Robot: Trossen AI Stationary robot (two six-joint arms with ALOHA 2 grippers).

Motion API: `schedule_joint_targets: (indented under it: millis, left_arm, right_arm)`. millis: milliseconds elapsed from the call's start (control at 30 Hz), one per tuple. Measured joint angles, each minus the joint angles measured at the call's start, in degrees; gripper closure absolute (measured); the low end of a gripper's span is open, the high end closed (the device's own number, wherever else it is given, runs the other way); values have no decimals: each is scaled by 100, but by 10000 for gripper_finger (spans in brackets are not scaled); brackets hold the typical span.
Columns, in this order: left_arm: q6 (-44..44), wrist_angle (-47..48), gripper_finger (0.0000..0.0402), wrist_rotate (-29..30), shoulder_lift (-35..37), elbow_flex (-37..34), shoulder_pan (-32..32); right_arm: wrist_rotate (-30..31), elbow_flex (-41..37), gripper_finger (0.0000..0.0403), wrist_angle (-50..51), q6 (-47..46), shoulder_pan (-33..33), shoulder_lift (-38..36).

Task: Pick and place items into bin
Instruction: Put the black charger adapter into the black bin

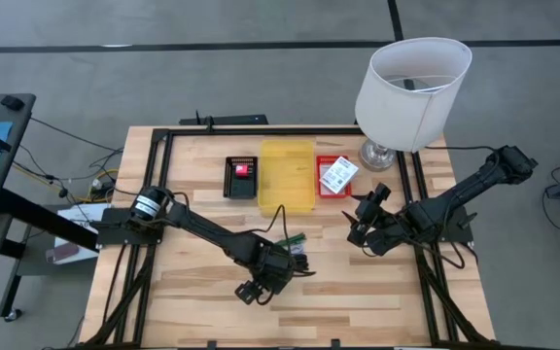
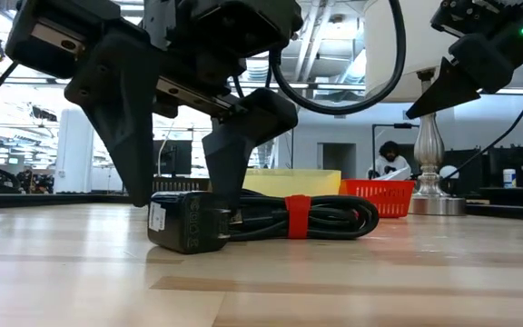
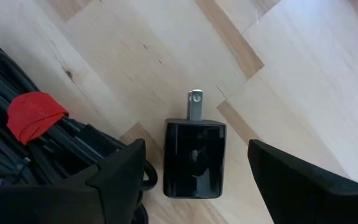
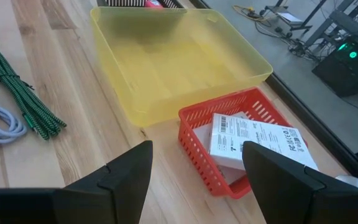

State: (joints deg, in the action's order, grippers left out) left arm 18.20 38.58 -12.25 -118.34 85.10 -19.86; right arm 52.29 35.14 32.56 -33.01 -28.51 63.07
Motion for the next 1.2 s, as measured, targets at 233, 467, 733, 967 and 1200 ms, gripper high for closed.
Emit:
schedule_joint_targets:
  millis: [233, 467, 733, 967, 1200]
  left_arm:
    - [-11, 9, 127, -144, -101, -2, 2]
    - [-31, -63, 127, -208, -186, 2, 36]
    - [-20, -7, 185, -219, -186, 2, 72]
    - [2, 18, 254, -232, -186, 2, 79]
    - [-1, 41, 251, -232, -184, 2, 79]
  right_arm:
    - [0, 0, 158, -2, 0, 0, 0]
    - [-126, 0, 158, -9, 0, 0, 0]
    - [-140, 0, 158, -28, -2, 0, 0]
    - [-140, 0, 158, -41, 0, 0, 0]
    - [-140, 0, 158, -46, 0, 0, 0]
